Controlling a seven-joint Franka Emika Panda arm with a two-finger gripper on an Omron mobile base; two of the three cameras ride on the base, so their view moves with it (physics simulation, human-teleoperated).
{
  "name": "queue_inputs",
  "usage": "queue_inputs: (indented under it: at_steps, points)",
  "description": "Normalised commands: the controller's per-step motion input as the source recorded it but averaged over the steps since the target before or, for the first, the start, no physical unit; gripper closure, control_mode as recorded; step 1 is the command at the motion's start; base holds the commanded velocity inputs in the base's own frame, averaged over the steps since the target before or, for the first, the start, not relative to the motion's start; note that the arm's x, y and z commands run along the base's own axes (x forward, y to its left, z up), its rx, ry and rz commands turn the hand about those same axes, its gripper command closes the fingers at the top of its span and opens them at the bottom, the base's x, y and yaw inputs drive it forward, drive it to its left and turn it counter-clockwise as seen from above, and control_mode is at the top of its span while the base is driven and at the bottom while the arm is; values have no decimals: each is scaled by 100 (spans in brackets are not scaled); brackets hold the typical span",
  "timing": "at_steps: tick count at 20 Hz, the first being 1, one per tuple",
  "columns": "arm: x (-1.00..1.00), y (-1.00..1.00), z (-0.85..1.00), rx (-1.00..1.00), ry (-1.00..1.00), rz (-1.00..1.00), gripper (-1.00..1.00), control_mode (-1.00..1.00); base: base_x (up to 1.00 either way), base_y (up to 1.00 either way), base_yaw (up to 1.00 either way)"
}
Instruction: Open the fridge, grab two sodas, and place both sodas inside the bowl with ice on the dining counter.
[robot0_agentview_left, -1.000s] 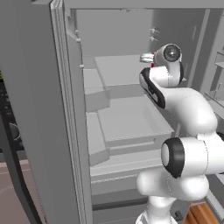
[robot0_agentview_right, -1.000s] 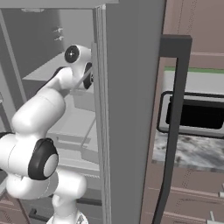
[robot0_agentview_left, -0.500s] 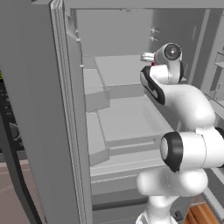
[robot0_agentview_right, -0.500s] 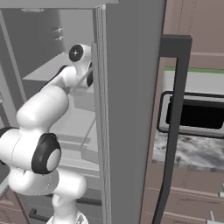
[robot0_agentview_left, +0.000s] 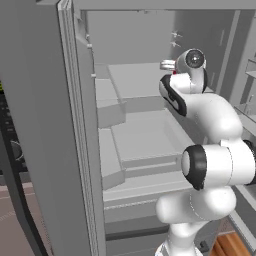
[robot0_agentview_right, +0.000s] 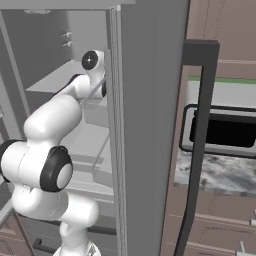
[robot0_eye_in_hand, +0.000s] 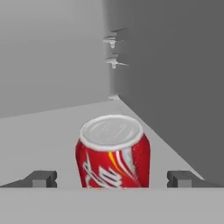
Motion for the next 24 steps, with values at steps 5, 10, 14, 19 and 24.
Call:
queue_inputs:
  at_steps: [5,10,14,19,24]
  points:
    - [10,-11,-8,0,1,0,-100,-100,0,0,0]
    - [11,-5,-7,0,0,0,-100,-100,0,0,0]
    - [14,0,-10,0,0,0,100,-100,0,0,0]
    - [6,0,-13,-3,3,0,100,-100,0,0,0]
    - [0,0,-7,-1,1,0,100,-100,0,0,0]
